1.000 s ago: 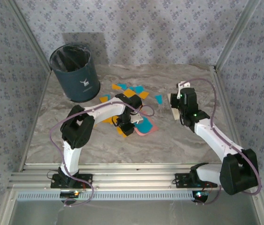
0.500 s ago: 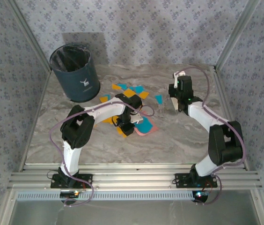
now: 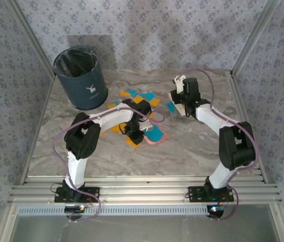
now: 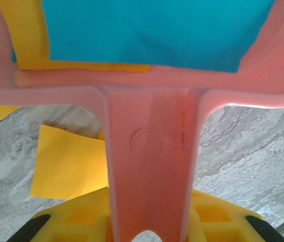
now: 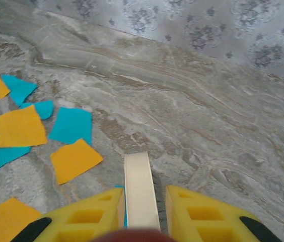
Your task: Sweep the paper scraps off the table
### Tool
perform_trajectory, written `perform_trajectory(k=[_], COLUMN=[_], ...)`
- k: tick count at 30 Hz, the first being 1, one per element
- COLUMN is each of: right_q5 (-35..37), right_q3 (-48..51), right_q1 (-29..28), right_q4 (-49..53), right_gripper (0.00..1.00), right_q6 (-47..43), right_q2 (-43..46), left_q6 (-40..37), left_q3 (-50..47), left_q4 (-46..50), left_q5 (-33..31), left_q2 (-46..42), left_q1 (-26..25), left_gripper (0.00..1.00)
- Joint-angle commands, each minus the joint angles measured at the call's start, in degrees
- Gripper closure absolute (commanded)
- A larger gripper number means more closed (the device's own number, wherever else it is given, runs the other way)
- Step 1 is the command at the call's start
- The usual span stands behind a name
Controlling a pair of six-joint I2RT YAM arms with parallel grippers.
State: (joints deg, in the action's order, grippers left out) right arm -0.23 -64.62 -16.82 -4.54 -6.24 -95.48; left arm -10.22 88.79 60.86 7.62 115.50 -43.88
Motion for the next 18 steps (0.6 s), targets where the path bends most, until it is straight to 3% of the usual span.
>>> perform_trajectory(k=[1, 18], right_q5=[-3.41, -8.60], right_q3=[-0.18, 5.81], right_q1=[-1.41, -5.89], right_q4=[4.13, 9.13], right_gripper=[1.00, 1.00], right_q6=[-2.81, -0.08], right_q2=[0.01, 7.42], left_q6=[1.53, 2.20], left_q3=[1.49, 1.70], left_q4=[3.24, 3.57], left_q5=[1.37, 2.52], left_q2=[-1.68, -1.15], left_q1=[0.87, 1.42], left_gripper=[1.00, 1.00])
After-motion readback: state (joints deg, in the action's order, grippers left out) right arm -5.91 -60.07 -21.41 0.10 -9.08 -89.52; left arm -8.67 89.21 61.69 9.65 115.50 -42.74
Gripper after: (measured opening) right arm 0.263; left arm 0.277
